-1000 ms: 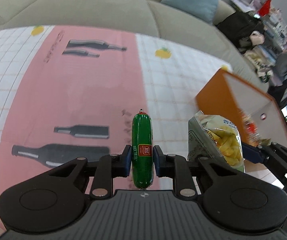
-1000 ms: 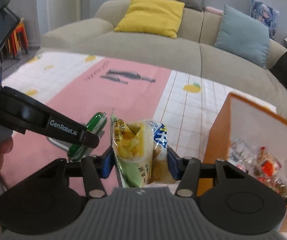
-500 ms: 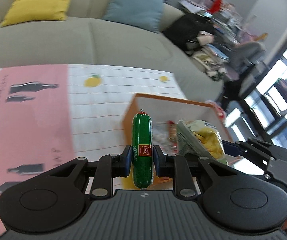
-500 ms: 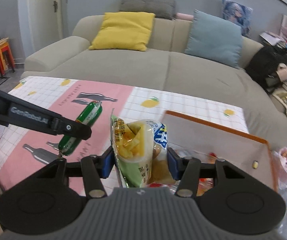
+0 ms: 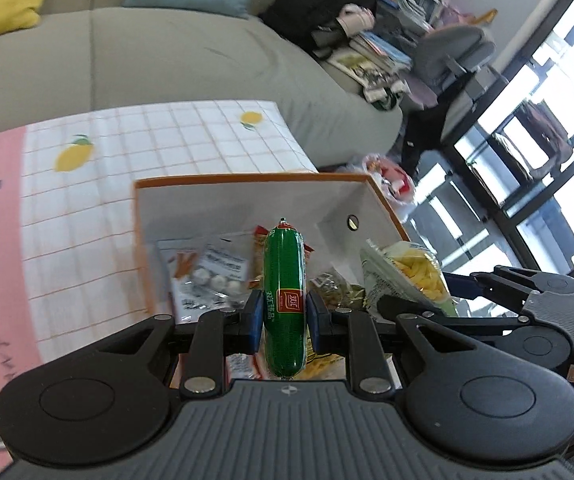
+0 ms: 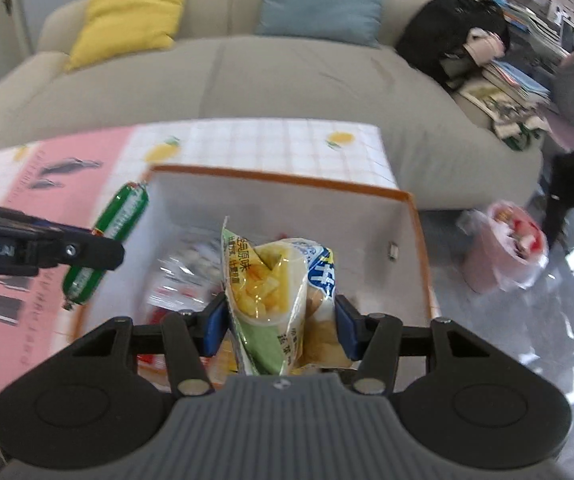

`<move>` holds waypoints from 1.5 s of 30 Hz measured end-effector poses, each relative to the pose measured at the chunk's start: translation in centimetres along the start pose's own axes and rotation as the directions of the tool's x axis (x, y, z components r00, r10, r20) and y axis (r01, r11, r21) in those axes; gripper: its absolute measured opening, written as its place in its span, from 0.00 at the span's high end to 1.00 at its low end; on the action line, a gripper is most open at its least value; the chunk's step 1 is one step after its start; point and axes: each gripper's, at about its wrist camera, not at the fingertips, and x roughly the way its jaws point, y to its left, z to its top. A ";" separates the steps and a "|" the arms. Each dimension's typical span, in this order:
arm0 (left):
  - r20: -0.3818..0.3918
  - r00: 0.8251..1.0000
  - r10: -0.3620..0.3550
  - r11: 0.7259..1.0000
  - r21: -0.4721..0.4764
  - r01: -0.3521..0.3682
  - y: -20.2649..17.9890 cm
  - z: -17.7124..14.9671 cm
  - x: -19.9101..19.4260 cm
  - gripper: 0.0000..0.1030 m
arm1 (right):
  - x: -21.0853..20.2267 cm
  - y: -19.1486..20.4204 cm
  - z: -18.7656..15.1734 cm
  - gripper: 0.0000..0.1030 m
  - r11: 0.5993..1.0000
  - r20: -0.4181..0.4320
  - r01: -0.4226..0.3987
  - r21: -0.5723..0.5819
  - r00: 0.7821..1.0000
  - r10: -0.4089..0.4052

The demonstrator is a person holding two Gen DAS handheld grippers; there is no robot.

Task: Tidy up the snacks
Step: 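Lift both snacks and carry them over the orange box, then lower both snacks into the box and open both tools to release them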

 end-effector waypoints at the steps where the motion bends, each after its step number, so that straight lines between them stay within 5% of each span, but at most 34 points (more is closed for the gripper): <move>1: -0.010 1.000 -0.001 1.000 0.007 0.001 -0.2 0.2 0.7 0.76 | 0.5 -0.4 0.0 0.48 1.000 -0.018 0.001 0.000 1.000 -0.001; 16: -0.160 0.981 0.106 0.985 0.150 -0.082 -1.2 -0.1 9.0 0.76 | 6.8 -1.6 -0.6 0.48 0.991 -0.195 0.029 -0.129 0.979 -0.054; 27: -0.177 0.966 0.191 0.958 0.248 -0.144 -1.5 0.2 10.8 0.75 | 9.8 -1.3 -0.8 0.46 0.976 -0.253 0.060 -0.210 0.961 -0.114; 33: -0.158 0.956 0.247 0.946 0.252 -0.203 -0.9 0.0 10.2 0.58 | 9.5 -1.3 -1.0 0.35 0.972 -0.251 0.064 -0.227 0.960 -0.122; 40: -0.111 0.918 0.380 0.887 0.325 -0.327 -1.4 0.0 8.6 0.37 | 8.2 -0.4 -0.2 0.16 0.963 -0.239 0.076 -0.258 0.961 -0.140; 45: -0.060 0.930 0.364 0.882 0.343 -0.323 -2.2 0.4 5.8 0.29 | 6.7 0.0 0.7 0.05 0.965 -0.223 0.082 -0.250 0.965 -0.140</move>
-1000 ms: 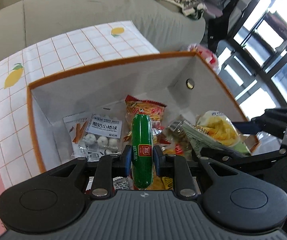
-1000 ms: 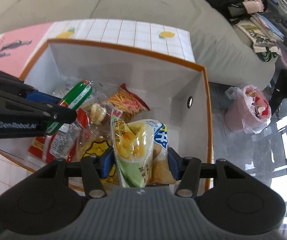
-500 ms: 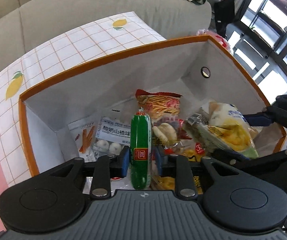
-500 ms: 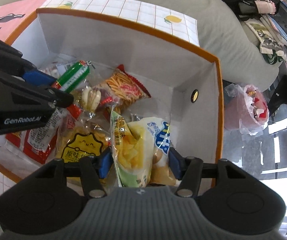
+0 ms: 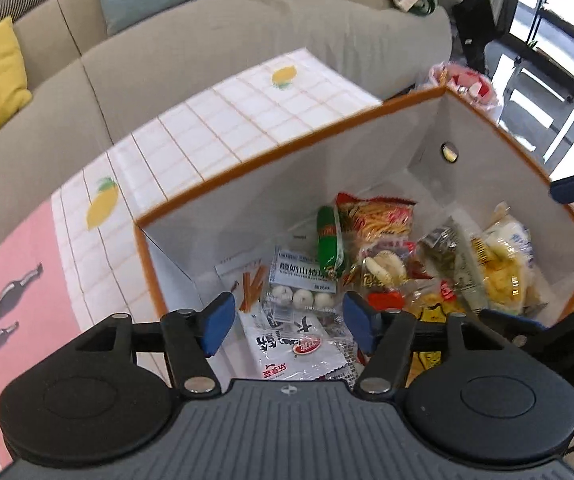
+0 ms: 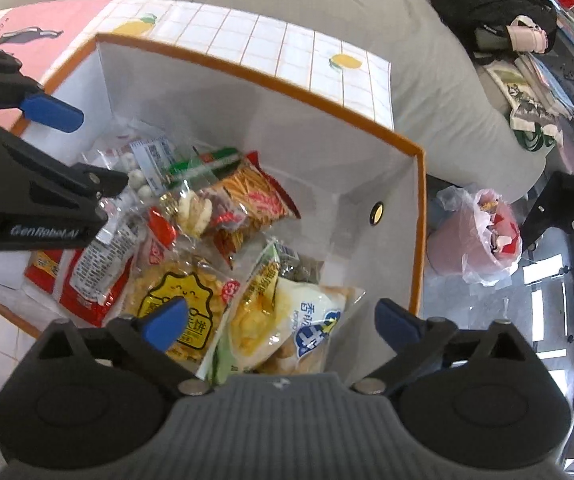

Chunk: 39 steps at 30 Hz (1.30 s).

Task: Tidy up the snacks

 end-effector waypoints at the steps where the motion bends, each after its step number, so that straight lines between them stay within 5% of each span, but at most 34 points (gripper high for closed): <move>1: 0.012 1.000 -0.002 1.000 0.001 0.002 0.0 0.1 -0.7 0.29 | -0.4 0.0 0.0 0.05 1.000 0.001 -0.004 0.009 1.000 0.004; 12: 0.202 0.976 0.081 0.997 -0.035 -0.076 2.0 -1.6 -9.9 0.26 | -8.8 0.5 -0.5 0.03 0.985 0.177 -0.070 0.159 0.983 0.041; 22: 0.343 0.927 0.150 0.988 -0.081 -0.130 3.1 -6.6 -18.3 0.26 | -17.4 5.3 -3.9 0.03 0.965 0.440 -0.132 0.226 0.898 0.019; 31: 0.398 0.893 0.211 0.976 -0.143 -0.166 3.6 -12.0 -22.0 0.26 | -21.8 10.6 -8.7 0.03 0.960 0.575 -0.182 0.213 0.817 0.027; 39: 0.390 0.877 0.283 0.953 -0.214 -0.212 4.4 -15.2 -22.6 0.23 | -21.8 13.1 -10.9 0.03 0.942 0.584 -0.235 0.241 0.810 0.052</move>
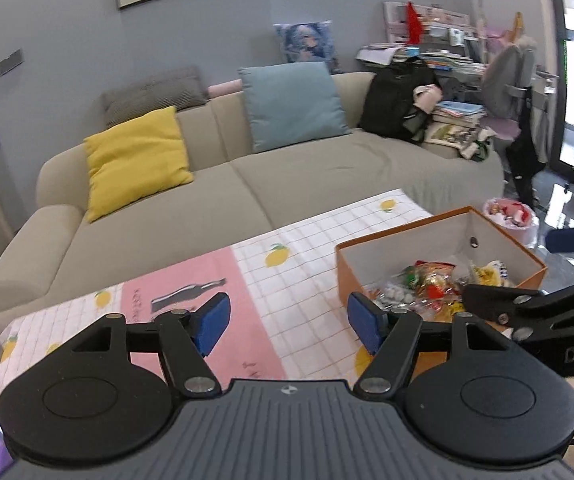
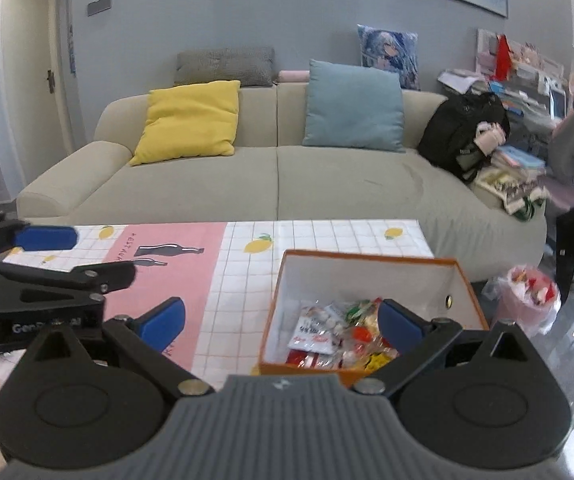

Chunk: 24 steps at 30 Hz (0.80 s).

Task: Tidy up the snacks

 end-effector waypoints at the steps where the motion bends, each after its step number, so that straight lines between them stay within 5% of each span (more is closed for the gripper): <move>1: -0.001 1.000 0.011 1.000 -0.011 -0.011 0.2 -0.3 0.0 0.23 | 0.1 -0.1 -0.3 0.03 1.000 -0.005 0.006 0.020 1.000 -0.006; 11: -0.048 0.999 0.016 0.993 -0.116 -0.021 1.1 -4.3 0.6 0.19 | 0.7 -0.5 -4.7 0.03 0.987 -0.014 0.156 0.036 0.988 -0.156; 24: -0.196 0.981 0.007 0.992 -0.124 -0.032 0.4 -7.1 2.5 0.19 | 2.4 -0.1 -7.9 0.03 0.986 -0.135 0.166 0.007 0.977 -0.163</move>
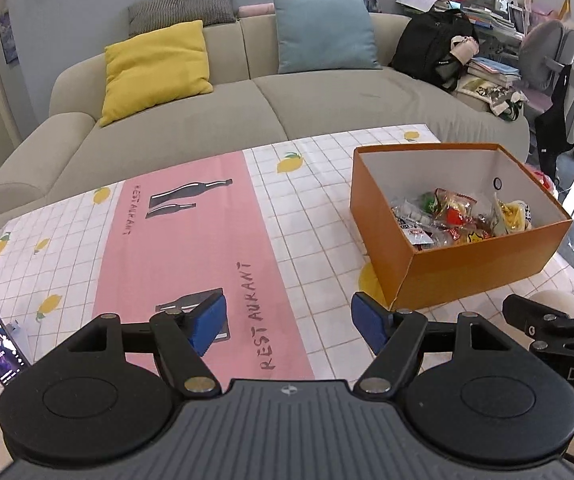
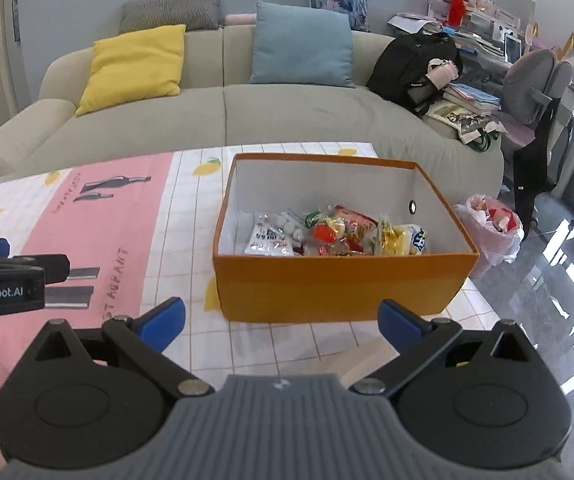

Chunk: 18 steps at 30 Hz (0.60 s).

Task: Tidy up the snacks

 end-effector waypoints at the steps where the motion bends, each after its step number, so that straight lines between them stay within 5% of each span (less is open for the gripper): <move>1: -0.003 1.000 0.000 1.000 0.000 0.000 0.0 0.0 0.0 0.19 | -0.1 0.0 -0.1 0.03 1.000 0.002 0.002 0.000 1.000 -0.002; 18: -0.008 1.000 0.008 1.000 -0.015 -0.008 0.5 0.1 -0.1 0.19 | 0.0 0.2 0.4 0.03 1.000 -0.018 0.006 0.002 1.000 -0.006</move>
